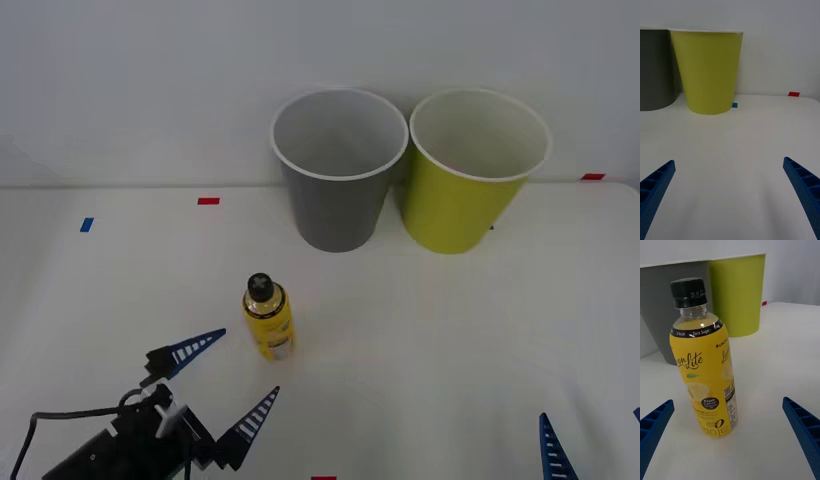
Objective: Put cans in the gray bin and PET bottles in the light green bin.
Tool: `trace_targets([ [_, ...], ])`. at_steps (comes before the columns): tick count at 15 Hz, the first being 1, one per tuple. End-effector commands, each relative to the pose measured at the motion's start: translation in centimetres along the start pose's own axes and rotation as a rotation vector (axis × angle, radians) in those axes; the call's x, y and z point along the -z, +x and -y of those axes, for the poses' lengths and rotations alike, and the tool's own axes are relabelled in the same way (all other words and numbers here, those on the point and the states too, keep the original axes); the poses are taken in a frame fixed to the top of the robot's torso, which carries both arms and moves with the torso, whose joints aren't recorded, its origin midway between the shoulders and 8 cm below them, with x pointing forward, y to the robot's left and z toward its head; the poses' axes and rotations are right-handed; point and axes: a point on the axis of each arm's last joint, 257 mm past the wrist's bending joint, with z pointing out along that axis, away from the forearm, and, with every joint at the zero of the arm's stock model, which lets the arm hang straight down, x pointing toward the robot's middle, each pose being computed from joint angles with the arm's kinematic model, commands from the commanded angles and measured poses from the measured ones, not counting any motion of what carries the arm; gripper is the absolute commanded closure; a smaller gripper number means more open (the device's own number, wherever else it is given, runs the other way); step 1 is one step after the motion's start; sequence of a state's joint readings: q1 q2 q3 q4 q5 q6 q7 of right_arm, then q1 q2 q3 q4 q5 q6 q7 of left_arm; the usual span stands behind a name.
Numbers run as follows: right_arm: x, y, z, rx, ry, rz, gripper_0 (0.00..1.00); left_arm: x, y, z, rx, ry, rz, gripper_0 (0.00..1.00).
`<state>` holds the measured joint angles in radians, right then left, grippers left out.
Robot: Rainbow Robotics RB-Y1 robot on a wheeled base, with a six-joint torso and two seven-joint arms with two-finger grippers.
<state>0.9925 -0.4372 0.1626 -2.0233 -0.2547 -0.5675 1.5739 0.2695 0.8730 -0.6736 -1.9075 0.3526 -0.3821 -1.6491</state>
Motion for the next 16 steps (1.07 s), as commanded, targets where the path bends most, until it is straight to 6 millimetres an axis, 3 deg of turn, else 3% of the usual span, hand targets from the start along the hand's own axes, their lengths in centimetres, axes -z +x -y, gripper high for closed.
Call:
trace_targets([
  [1, 0.0, 0.0, 0.0, 0.0, 0.0, 0.0, 0.0, -1.7, -0.5, -0.2, 0.018, -0.009, 0.007, 0.0],
  [16, 0.0, 0.0, 0.0, 0.0, 0.0, 0.0, 0.0, -7.1, -2.8, -2.9, 0.06, -0.078, 0.012, 0.0],
])
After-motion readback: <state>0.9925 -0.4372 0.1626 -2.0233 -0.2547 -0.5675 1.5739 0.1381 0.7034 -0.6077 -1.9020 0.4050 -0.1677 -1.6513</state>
